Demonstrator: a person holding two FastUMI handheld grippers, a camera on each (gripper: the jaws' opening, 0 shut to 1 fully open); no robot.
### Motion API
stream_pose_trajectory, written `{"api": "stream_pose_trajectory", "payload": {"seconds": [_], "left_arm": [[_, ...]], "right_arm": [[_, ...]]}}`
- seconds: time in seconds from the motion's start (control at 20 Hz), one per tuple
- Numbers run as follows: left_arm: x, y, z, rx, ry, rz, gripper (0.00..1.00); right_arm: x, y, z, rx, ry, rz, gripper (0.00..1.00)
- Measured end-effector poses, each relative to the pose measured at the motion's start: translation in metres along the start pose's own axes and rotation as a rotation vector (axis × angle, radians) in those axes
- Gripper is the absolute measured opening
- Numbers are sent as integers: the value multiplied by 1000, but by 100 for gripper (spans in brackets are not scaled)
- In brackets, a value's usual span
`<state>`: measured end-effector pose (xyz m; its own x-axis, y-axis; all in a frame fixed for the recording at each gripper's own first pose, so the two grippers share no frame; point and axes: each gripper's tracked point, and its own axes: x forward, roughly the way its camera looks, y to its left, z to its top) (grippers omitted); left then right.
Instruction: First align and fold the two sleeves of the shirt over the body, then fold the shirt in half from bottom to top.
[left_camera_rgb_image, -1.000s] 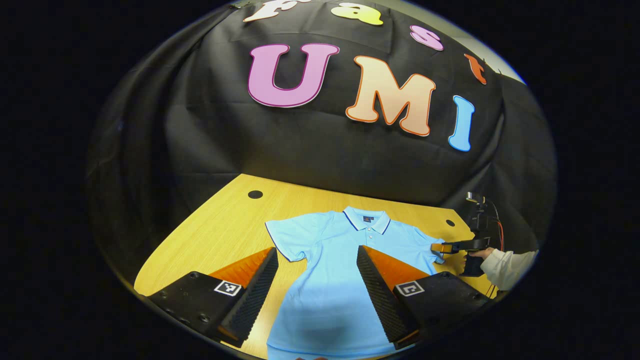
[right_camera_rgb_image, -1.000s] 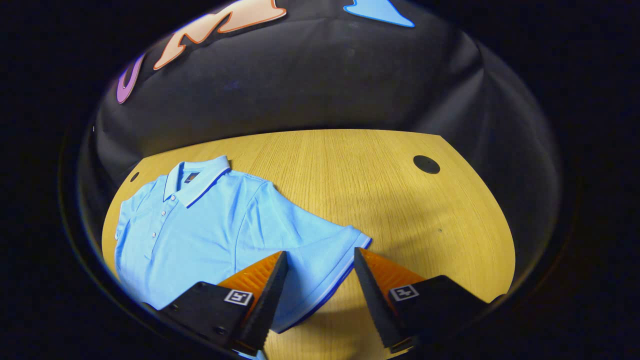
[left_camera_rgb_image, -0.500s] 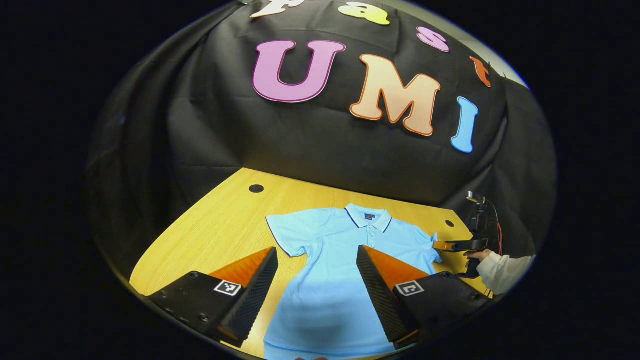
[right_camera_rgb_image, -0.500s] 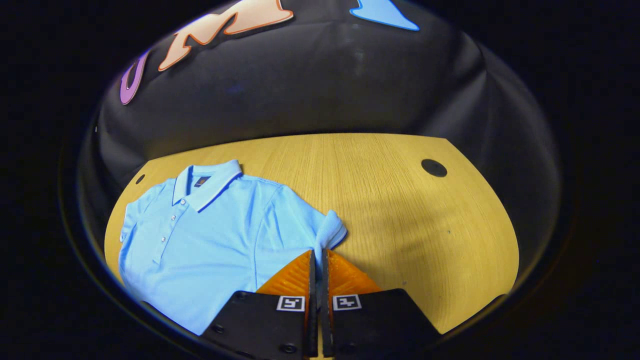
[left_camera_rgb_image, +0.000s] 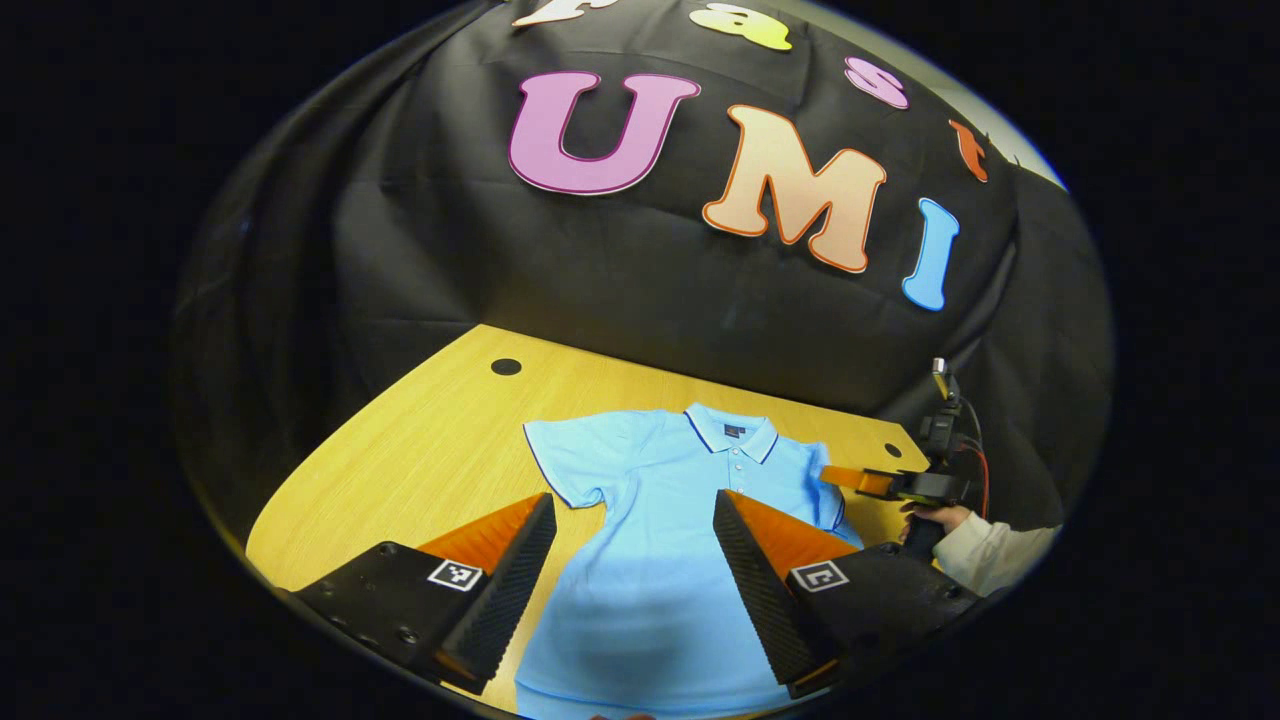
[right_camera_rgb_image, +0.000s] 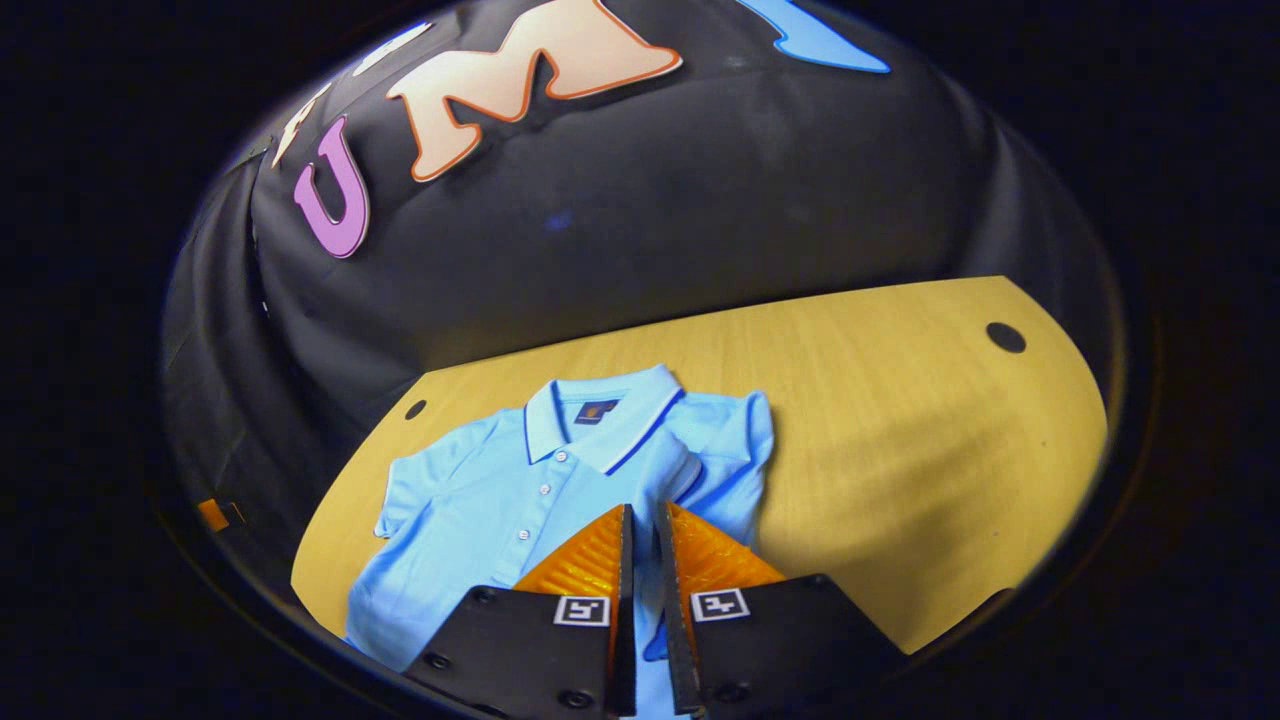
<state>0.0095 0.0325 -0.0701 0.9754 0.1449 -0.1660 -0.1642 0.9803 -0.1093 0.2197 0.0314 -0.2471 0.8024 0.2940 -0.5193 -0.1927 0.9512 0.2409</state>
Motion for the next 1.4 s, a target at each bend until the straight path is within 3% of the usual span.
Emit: {"api": "stream_pose_trajectory", "payload": {"seconds": [0.05,0.1,0.25,0.6,0.7,0.75,0.85,0.9,0.95,1.3,1.35,1.4], "left_arm": [[3,0,-1,-4,2,-4,95],[6,1,0,-9,3,-10,95],[22,7,-3,-29,17,-31,95],[85,32,-5,10,69,-52,96],[104,40,-2,27,71,-54,96],[114,45,-2,36,78,-50,95],[136,54,-8,33,100,-41,95],[145,57,-9,26,107,-39,95],[154,63,-8,24,113,-28,95],[210,105,-36,74,176,78,94],[214,107,-41,90,193,85,94],[218,108,-46,104,208,87,95]], "right_arm": [[-2,11,-3,27,14,35,16],[-2,18,-7,36,25,44,31],[-9,22,-2,-21,-18,23,97],[-76,16,8,-73,-119,-63,98],[-101,7,7,-84,-146,-116,94],[-114,2,6,-91,-164,-141,98],[-142,-5,3,-91,-184,-187,98],[-155,-8,0,-82,-184,-207,94],[-166,-11,-5,-69,-184,-225,98],[-216,-37,-21,1,-199,-351,98],[-221,-40,-23,11,-201,-359,93],[-224,-43,-23,17,-203,-371,98]]}}
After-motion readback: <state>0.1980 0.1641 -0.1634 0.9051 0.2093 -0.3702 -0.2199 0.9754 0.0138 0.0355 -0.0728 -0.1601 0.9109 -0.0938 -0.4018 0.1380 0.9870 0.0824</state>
